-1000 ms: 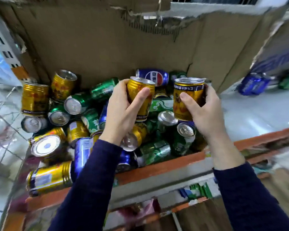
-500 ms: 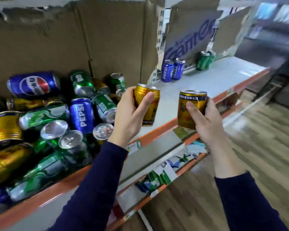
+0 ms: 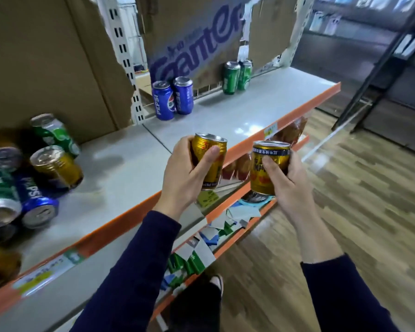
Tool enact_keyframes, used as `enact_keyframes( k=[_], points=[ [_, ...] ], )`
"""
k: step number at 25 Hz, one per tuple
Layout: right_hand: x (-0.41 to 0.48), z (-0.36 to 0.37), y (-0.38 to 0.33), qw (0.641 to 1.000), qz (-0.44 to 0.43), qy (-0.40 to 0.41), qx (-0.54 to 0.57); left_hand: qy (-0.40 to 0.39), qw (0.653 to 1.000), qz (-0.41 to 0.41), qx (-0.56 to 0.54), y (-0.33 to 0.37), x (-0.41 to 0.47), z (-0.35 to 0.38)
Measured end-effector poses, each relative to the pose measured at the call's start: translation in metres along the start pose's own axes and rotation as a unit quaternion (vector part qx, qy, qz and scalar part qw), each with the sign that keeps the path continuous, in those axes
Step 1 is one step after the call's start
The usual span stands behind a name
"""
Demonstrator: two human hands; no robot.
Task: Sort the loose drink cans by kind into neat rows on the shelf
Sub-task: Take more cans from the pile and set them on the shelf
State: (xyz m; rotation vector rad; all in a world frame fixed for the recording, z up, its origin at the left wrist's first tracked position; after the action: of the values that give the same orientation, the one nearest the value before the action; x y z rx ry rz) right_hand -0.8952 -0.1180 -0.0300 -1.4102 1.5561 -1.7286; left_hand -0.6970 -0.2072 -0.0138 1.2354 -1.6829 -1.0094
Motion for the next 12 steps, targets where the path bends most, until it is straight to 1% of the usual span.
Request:
enact_keyframes(
  k=[5, 8, 12],
  points=[
    [0.088, -0.043, 0.062, 1.000, 0.013, 0.012, 0.018, -0.015, 1.000, -0.006, 0.015, 0.003, 0.083, 0.075],
    [0.155, -0.063, 0.090, 1.000, 0.013, 0.003, 0.001, -0.005, 1.000, -0.008, 0.006, 0.014, 0.144, 0.113],
    [0.238, -0.095, 0.121, 1.000, 0.005, -0.004, -0.025, -0.014, 1.000, -0.016, -0.004, 0.029, 0.217, 0.167]
  ],
)
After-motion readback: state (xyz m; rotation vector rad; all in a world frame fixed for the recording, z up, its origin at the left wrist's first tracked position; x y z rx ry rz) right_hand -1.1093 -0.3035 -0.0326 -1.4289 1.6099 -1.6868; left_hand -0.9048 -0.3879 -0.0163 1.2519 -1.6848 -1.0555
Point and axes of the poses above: each hand's wrist, its own x-axis towards the middle knuckle, its own z-axis out of the palm, y = z × x, the point moved 6 cm from there along x, towards the middle knuckle, and after that the axes turned 12 degrees about -z, right-handed, at the moved point
